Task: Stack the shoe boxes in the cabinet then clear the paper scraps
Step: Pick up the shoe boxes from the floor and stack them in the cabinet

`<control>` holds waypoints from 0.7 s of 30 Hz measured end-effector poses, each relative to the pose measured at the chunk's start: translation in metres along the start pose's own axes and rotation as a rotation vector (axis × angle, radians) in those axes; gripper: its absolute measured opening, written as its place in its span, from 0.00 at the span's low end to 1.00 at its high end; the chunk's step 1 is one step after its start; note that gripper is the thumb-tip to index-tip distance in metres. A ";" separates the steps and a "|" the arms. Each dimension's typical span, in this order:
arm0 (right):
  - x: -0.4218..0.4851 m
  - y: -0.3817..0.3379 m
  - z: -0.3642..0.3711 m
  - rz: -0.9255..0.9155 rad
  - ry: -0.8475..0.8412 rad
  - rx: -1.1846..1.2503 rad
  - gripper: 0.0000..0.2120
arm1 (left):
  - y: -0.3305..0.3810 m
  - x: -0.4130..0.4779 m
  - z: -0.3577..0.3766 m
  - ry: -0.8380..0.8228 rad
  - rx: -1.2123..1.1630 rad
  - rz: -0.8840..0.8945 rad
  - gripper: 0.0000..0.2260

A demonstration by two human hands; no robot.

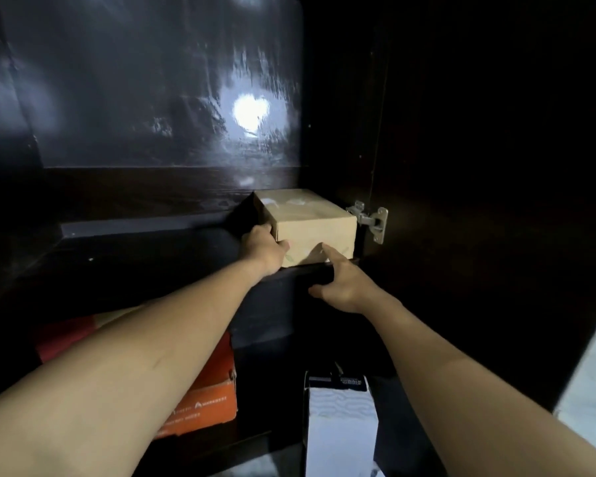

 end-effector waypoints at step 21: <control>-0.234 0.187 0.166 0.496 -0.083 0.132 0.39 | -0.161 -0.266 0.138 -0.464 0.152 -0.368 0.38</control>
Point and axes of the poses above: each hand's wrist, its own x-axis towards the middle knuckle, its own z-axis out of the palm, y = z × x, the point moved 7 cm from there along x, towards the middle knuckle, and after that the axes turned 12 degrees about -y, right-handed, at the moved point
